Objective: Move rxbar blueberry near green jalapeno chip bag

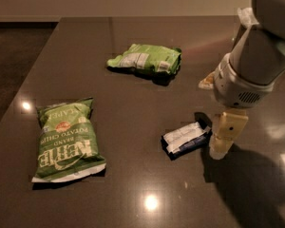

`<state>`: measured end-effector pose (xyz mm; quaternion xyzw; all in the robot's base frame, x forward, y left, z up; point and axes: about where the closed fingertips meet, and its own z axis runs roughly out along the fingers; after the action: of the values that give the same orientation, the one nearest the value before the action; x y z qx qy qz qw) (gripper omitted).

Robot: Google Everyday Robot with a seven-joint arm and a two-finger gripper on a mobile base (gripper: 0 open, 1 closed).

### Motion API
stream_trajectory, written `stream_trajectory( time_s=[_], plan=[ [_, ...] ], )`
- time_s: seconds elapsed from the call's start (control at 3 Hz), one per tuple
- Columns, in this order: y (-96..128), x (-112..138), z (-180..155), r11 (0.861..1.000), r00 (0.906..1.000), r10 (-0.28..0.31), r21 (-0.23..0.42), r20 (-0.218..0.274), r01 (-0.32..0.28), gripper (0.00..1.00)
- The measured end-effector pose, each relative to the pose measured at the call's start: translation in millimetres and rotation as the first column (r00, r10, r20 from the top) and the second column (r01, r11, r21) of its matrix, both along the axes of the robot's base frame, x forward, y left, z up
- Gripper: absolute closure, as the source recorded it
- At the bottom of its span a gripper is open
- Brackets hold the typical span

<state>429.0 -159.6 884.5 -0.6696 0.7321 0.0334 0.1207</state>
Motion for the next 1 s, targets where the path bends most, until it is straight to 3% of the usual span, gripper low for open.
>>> stream_trajectory(
  time_s=[1.0],
  plan=[
    [31,-2,-45,0.999,0.9984,0.05,-0.013,-0.026,-0.05,0.0]
  ],
)
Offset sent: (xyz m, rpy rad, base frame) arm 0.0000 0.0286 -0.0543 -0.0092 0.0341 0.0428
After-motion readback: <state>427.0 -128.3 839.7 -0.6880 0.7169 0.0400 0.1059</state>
